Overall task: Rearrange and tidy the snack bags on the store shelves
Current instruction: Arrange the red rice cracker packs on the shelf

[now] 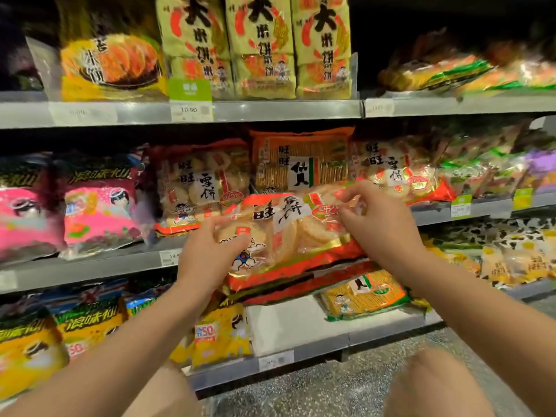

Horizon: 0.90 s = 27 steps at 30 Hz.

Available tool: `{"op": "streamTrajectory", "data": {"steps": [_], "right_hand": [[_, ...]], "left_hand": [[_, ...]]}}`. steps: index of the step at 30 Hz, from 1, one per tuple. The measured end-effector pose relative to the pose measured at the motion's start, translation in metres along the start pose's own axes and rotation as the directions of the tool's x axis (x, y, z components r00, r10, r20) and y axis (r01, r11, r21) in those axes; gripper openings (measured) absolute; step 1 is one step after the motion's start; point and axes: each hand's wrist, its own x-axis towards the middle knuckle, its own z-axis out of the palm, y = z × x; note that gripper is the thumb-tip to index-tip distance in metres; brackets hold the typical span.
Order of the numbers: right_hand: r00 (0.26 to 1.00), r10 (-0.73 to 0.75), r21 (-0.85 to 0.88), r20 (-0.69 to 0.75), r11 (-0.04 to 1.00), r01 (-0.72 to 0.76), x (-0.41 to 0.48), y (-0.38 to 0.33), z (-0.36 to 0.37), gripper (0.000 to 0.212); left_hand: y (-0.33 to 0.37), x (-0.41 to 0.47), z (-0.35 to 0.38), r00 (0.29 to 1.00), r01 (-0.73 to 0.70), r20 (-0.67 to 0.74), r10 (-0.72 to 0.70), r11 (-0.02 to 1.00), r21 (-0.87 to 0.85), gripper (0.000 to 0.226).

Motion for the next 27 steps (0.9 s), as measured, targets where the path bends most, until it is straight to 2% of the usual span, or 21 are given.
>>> {"op": "streamTrajectory", "data": {"steps": [4, 10, 13, 16, 19, 21, 25, 27], "right_hand": [[0.993, -0.094, 0.088, -0.070, 0.991, 0.100, 0.026, -0.034, 0.018, 0.015], [0.985, -0.166, 0.177, -0.036, 0.969, 0.170, 0.055, -0.061, 0.089, 0.013], [0.980, -0.199, 0.190, 0.021, 0.963, 0.191, 0.074, -0.069, 0.125, 0.025], [0.962, -0.211, 0.184, 0.171, 0.966, 0.179, 0.095, -0.072, 0.161, 0.050], [0.924, -0.223, 0.211, 0.310, 0.964, 0.162, 0.117, -0.069, 0.200, 0.077], [0.895, -0.219, 0.206, 0.387, 0.967, 0.148, 0.131, -0.063, 0.225, 0.080], [0.876, -0.105, 0.084, 0.470, 0.994, 0.074, 0.159, -0.049, 0.272, 0.084], [0.868, -0.067, 0.001, 0.492, 0.997, 0.077, 0.165, -0.047, 0.292, 0.088]], "left_hand": [[0.003, 0.026, -0.034, 0.983, -0.064, -0.170, 0.074, 0.996, 0.063, 0.044], [-0.027, 0.062, -0.070, 0.936, -0.104, -0.312, 0.161, 0.976, 0.194, 0.041], [-0.048, 0.086, -0.079, 0.915, -0.127, -0.341, 0.216, 0.956, 0.264, 0.035], [-0.072, 0.122, -0.082, 0.908, -0.101, -0.356, 0.221, 0.940, 0.325, 0.036], [-0.096, 0.160, -0.078, 0.913, -0.094, -0.342, 0.224, 0.929, 0.358, 0.037], [-0.110, 0.179, -0.070, 0.933, -0.082, -0.298, 0.204, 0.923, 0.375, 0.041], [-0.140, 0.207, -0.047, 0.980, -0.107, -0.094, 0.174, 0.866, 0.488, 0.081], [-0.152, 0.219, -0.038, 0.987, -0.098, -0.059, 0.152, 0.845, 0.526, 0.091]]}}
